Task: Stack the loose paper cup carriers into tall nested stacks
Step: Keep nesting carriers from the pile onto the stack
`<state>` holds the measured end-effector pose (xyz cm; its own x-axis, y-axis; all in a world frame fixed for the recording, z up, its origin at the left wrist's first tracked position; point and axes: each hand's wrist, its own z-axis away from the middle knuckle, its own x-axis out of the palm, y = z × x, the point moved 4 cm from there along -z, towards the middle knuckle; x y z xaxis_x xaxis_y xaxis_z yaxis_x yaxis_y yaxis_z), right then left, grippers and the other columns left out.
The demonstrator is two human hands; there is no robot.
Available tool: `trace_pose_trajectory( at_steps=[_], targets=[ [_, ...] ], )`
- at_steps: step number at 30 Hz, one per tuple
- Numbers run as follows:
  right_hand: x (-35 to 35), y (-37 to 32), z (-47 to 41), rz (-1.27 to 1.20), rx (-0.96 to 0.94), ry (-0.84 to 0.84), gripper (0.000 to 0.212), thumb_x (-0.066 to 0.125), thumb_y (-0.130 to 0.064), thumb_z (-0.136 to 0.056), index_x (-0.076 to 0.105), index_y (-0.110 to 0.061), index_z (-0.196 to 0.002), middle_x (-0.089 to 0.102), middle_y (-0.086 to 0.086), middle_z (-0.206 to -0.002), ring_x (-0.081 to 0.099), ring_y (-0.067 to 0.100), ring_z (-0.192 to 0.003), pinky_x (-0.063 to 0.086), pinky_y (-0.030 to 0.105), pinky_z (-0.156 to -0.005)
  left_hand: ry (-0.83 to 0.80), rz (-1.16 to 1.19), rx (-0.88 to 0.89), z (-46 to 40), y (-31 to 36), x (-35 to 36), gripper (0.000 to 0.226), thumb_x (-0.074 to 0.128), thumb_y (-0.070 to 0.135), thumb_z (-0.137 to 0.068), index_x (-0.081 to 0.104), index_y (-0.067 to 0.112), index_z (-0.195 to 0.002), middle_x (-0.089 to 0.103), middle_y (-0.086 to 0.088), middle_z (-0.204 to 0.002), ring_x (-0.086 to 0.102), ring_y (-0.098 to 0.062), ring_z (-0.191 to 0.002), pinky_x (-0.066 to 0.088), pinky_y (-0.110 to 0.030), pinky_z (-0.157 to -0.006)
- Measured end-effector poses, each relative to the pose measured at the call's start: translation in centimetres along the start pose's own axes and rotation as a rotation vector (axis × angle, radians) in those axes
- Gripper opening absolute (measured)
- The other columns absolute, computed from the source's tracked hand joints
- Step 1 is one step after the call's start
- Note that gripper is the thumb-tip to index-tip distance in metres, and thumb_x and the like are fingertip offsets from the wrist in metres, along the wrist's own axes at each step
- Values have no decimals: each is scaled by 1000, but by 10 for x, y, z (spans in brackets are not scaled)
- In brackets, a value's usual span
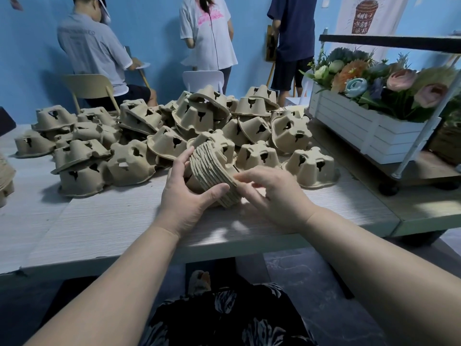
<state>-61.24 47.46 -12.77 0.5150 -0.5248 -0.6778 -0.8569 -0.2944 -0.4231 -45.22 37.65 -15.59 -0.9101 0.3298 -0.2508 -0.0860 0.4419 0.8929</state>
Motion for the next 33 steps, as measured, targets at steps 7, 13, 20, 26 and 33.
trace_pose_trajectory(
  at_steps=[7,13,20,26,33],
  targets=[
    [-12,51,-30,245,401,33,47,57,-36,-92,49,-15,-134,48,5,-137,46,20,-123,34,27,-96,13,24,-26,2,4,-1,100,80,64,-47,36,49,-135,52,8,-136,51,-8,-126,42,-38,-110],
    [3,63,-47,274,473,-69,67,59,-45,-90,34,-14,-143,42,8,-142,38,26,-131,32,36,-106,21,42,-33,1,3,-1,100,81,64,-46,36,50,-134,53,9,-136,51,-7,-126,43,-40,-110],
    [11,70,-44,268,548,-78,60,62,-40,-86,39,-19,-137,45,13,-126,47,33,-117,41,39,-96,18,73,-43,0,0,-2,99,84,65,-47,38,52,-133,54,10,-136,52,-8,-125,44,-42,-108],
    [-1,59,-35,197,522,46,74,71,-33,-78,32,-26,-141,42,9,-120,51,27,-104,44,35,-90,24,83,-43,0,-1,-1,99,84,60,-48,39,48,-135,57,9,-134,54,-8,-124,44,-42,-108],
    [-14,49,-20,269,434,113,53,71,-24,-81,50,-25,-129,48,5,-113,47,25,-109,35,27,-86,21,93,-37,0,0,-1,95,85,60,-48,40,53,-131,57,9,-134,54,-9,-124,44,-43,-108]
  ],
)
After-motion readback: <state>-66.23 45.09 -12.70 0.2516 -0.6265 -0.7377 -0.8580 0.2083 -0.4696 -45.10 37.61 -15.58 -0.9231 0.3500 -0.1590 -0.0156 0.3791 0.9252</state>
